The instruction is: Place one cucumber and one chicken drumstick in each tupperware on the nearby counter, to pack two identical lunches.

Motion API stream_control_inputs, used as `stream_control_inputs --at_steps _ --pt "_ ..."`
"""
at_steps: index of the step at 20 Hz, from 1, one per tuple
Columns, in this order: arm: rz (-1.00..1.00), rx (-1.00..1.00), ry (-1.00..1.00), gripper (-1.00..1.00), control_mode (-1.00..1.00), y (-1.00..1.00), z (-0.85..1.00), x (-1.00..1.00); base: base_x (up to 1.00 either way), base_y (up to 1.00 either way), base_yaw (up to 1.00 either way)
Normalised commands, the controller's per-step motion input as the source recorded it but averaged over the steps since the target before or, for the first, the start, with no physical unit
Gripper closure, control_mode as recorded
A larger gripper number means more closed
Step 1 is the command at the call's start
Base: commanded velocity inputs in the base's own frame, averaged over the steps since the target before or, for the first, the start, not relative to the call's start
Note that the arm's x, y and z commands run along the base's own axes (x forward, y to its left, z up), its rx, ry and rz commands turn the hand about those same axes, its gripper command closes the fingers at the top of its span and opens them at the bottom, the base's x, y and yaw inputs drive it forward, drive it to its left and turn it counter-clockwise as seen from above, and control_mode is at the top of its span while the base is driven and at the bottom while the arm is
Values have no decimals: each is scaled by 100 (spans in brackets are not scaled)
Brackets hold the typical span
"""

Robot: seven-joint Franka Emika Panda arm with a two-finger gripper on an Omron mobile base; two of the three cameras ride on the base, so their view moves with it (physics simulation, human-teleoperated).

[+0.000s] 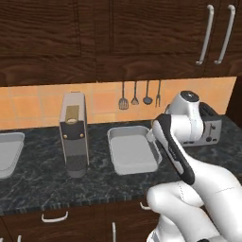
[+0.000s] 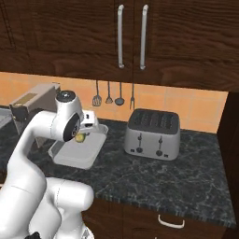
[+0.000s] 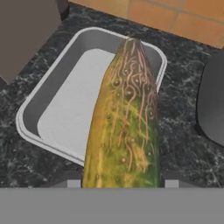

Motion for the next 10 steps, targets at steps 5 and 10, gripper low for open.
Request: stream_control_inputs --at_steps 5,10 --pt "-1 -1 20 100 -100 60 -70 94 0 0 0" --pt "0 0 21 100 -100 26 -62 100 0 0 0"
